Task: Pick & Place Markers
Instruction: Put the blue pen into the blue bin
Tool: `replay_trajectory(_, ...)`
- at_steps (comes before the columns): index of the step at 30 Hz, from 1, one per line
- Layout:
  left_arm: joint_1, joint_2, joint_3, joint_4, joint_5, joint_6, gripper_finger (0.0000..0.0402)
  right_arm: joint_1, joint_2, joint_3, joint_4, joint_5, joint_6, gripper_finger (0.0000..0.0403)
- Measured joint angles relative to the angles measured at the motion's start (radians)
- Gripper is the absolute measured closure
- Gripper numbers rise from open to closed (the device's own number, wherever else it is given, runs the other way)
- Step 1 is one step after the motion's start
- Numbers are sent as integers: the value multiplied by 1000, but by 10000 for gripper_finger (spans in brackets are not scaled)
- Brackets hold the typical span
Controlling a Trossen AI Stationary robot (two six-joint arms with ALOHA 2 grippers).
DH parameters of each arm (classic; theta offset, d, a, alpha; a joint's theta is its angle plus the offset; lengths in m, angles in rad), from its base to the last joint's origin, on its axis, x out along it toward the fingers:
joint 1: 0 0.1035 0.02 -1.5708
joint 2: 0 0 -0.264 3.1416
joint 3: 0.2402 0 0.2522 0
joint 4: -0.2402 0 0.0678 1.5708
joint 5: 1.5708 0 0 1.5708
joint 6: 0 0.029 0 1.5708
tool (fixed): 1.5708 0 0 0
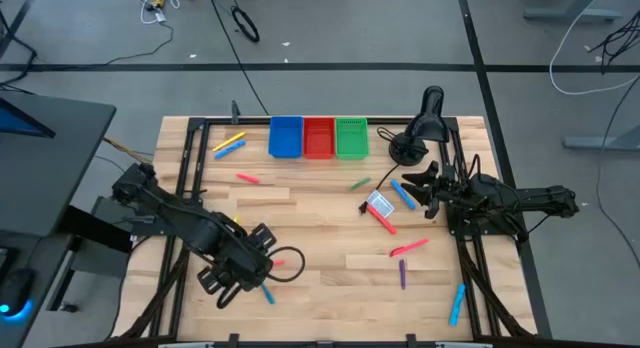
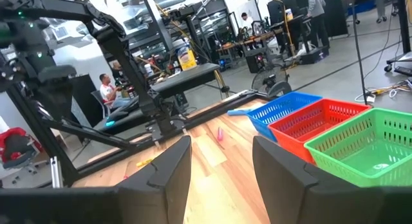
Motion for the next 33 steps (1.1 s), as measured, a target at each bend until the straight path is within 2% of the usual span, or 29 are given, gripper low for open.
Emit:
replay_trajectory(5,1,31,-9,6,-5,0,129,0,0,0,1,0,0,237)
replay_trajectory(13,-12,31,-184,157,-7,28,129,0,0,0,1,0,0,237)
replay_trajectory(27,-17,30,-403,410,1,27,129,0,0,0,2,0,0,237)
replay_trajectory(33,-21,31,-482,532,49,-7,129,0,0,0,2,0,0,237)
